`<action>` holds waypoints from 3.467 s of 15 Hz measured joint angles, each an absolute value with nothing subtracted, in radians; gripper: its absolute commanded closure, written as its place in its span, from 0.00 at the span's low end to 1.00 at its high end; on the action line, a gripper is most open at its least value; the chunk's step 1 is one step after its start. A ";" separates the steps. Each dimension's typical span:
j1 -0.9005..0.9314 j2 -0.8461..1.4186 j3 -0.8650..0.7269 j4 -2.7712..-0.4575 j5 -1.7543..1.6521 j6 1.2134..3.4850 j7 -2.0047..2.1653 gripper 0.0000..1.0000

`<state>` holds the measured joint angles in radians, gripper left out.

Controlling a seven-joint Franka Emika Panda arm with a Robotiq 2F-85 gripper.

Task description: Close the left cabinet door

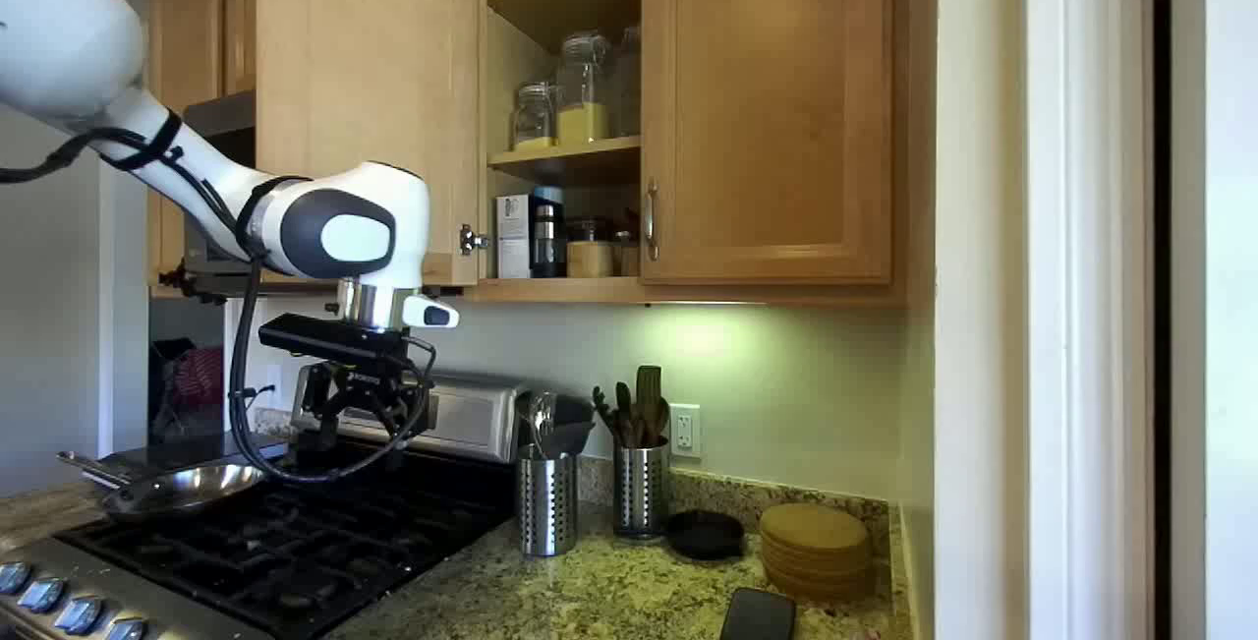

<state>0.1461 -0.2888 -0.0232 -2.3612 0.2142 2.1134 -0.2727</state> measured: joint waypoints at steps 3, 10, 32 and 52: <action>0.146 -0.289 -0.023 -2.361 0.214 2.113 -0.273 0.00; 0.146 -0.289 -0.023 -2.361 0.214 2.113 -0.273 0.00; 0.138 -0.308 0.003 -2.362 0.185 2.113 -0.223 0.00; 0.134 -0.744 0.160 -2.426 0.125 2.269 0.049 0.00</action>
